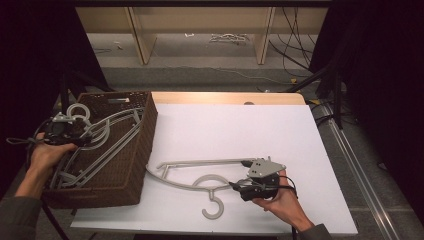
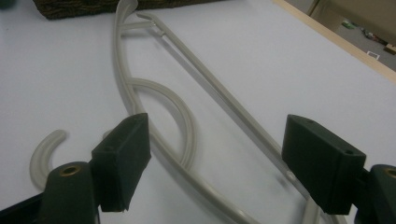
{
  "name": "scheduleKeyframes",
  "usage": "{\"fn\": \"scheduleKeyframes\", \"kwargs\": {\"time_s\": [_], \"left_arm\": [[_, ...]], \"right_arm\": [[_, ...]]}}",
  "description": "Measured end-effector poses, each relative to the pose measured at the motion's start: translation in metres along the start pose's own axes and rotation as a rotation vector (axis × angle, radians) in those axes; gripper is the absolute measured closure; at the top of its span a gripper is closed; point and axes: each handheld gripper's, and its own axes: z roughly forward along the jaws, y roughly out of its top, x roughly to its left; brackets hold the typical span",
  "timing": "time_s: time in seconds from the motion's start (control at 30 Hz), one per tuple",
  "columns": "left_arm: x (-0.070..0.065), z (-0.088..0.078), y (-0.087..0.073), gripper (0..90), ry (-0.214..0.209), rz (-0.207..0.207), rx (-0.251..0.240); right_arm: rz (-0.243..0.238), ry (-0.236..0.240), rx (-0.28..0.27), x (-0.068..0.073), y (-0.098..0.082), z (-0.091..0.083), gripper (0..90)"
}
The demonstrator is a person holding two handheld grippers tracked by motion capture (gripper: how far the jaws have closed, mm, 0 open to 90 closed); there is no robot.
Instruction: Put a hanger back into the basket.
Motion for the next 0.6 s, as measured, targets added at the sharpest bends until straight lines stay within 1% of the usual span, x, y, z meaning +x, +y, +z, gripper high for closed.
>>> {"fn": "scheduleKeyframes", "kwargs": {"time_s": [0.03,0.07,0.1,0.13,0.17,0.2,0.23,0.27,0.3,0.33,0.37,0.4,0.47,0.5,0.53,0.6], "left_arm": [[0.0,0.001,0.0,62.6,0.007,-0.006,0.005],[0.001,0.002,0.0,62.2,0.004,-0.001,0.002],[0.001,0.002,0.0,62.0,0.003,-0.026,0.004],[0.003,0.003,0.0,61.8,0.0,-0.017,-0.004],[0.004,0.003,0.0,61.5,-0.003,-0.019,0.006],[0.002,0.003,-0.001,61.1,0.002,-0.046,0.006],[0.004,0.003,-0.001,61.0,0.008,-0.044,0.009],[0.005,0.003,0.0,60.0,0.027,-0.035,0.007],[0.004,0.0,-0.001,56.0,0.055,-0.079,0.014],[0.006,-0.001,-0.001,54.1,0.054,-0.063,0.004],[0.005,-0.003,-0.001,53.9,0.054,-0.081,0.001],[0.005,-0.004,-0.001,53.2,0.055,-0.085,0.002],[0.004,-0.01,0.0,50.8,0.069,-0.091,-0.004],[0.001,-0.013,0.001,49.8,0.076,-0.114,-0.011],[0.0,-0.016,0.002,48.4,0.074,-0.117,-0.021],[-0.004,-0.021,0.004,43.9,0.076,-0.142,-0.042]], "right_arm": [[0.001,0.0,-0.001,0.0,0.0,0.0,24.8],[-0.001,0.004,0.006,0.0,0.0,-0.001,24.8],[-0.002,0.003,0.008,0.0,0.0,-0.001,24.8],[-0.002,0.004,0.007,0.0,0.0,-0.001,24.8],[0.001,0.003,0.007,0.0,0.0,-0.001,24.8],[0.0,-0.002,-0.002,0.0,0.0,0.0,24.8],[0.002,-0.001,0.0,0.0,0.0,0.0,24.8],[0.003,-0.001,0.001,0.0,0.0,-0.001,24.7],[0.003,-0.001,0.0,0.0,0.0,-0.001,24.8],[0.002,-0.001,-0.001,-0.001,0.0,-0.001,24.8],[0.003,-0.001,-0.002,-0.001,0.0,-0.001,24.8],[0.002,-0.001,-0.001,-0.001,0.0,-0.001,24.8],[0.003,0.0,0.002,-0.001,0.0,-0.001,24.8],[0.002,0.001,0.005,-0.001,0.0,-0.001,24.8],[0.002,-0.003,-0.002,0.0,0.0,0.0,24.7],[0.003,-0.004,-0.002,0.0,0.0,-0.001,24.7]]}}
